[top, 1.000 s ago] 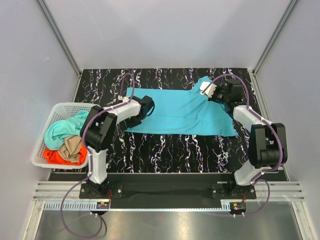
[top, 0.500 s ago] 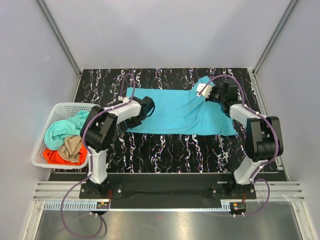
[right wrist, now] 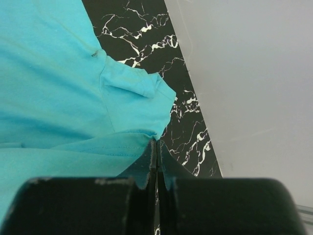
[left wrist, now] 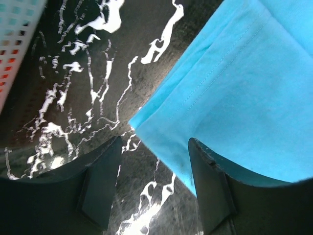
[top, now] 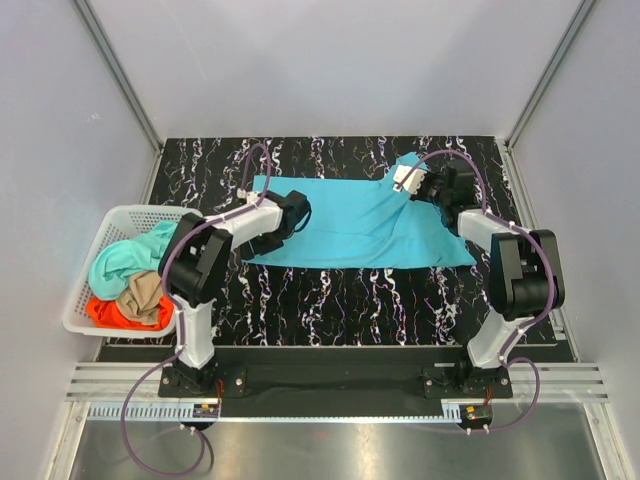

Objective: Fold and stack the t-shirts
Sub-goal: Fold the tshirt

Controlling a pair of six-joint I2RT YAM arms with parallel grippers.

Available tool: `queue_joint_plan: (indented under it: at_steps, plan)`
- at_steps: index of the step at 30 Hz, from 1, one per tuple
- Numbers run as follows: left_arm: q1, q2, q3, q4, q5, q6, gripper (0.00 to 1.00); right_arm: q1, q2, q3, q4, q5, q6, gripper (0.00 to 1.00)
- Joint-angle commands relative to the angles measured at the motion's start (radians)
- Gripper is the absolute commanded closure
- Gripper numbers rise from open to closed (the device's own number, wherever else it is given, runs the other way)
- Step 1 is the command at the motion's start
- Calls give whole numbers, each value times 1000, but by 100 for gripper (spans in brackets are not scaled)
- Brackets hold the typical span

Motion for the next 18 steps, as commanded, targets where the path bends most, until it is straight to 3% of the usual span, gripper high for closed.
queue_joint_plan:
  at_steps: [1, 6, 11, 14, 18]
  plan:
    - [-3, -100, 107, -103, -63, -56, 37, 10, -53, -24, 62, 10, 23, 100]
    - [5, -137, 158, -70, -79, -62, 33, 10, -75, -56, 82, -2, 46, 100]
    - [74, -65, 185, 99, 105, 79, 40, 10, -81, -61, 97, -14, 76, 100]
    - [100, 1, 236, 121, 147, 132, 42, 10, -76, -55, 102, -16, 79, 100]
    - [118, 69, 306, 78, 87, 127, 41, 10, -47, -41, 114, -8, 105, 100]
